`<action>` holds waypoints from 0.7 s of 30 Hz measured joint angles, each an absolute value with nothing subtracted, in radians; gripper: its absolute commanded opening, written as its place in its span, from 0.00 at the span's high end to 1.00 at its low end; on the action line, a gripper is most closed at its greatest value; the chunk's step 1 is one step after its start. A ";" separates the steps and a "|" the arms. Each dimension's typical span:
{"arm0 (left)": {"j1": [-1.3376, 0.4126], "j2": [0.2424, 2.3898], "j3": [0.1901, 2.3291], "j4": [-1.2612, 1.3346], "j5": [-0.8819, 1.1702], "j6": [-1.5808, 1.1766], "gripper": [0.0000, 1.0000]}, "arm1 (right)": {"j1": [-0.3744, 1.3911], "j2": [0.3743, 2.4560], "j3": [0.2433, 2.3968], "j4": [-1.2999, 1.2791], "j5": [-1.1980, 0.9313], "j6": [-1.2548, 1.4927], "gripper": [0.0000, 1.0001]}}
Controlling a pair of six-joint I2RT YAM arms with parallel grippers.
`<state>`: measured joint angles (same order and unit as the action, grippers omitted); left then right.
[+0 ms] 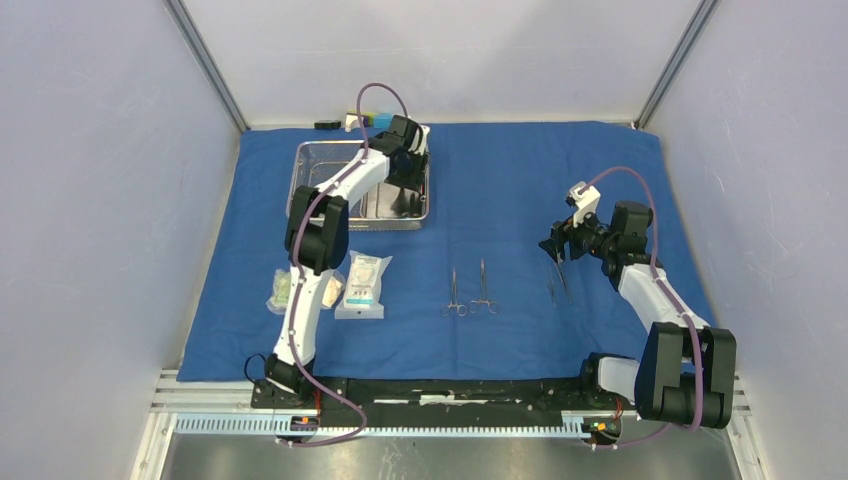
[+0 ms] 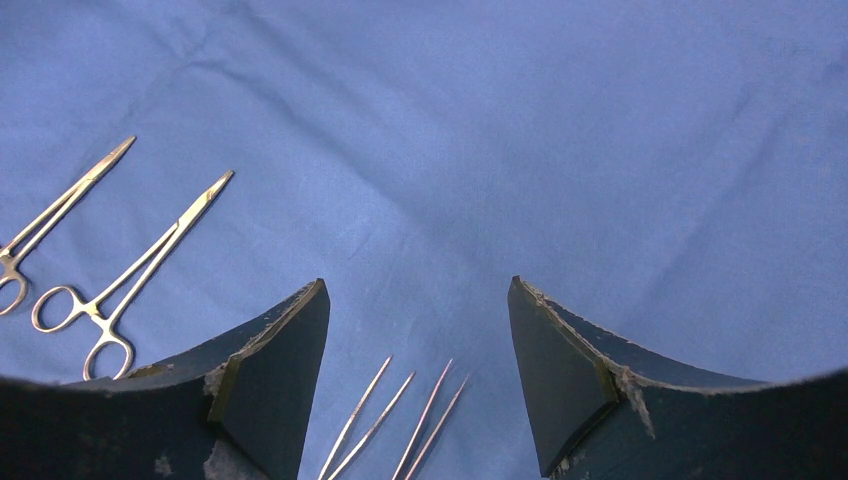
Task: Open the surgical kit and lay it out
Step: Pick up the medical item from the container.
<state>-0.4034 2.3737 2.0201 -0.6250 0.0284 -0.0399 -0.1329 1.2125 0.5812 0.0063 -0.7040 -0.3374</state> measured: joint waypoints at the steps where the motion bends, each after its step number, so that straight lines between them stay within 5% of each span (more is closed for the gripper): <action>1: -0.408 2.378 2.024 -0.624 0.017 -0.039 0.43 | -0.133 1.213 0.581 0.006 -0.704 -0.337 0.27; 21: -0.411 2.411 2.067 -0.627 -0.126 -0.014 0.76 | -0.133 1.213 0.581 0.006 -0.704 -0.337 0.27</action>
<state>-0.4110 2.4111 2.0670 -0.6266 -0.1261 -0.0143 -0.1333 1.2125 0.5812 0.0063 -0.7044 -0.3374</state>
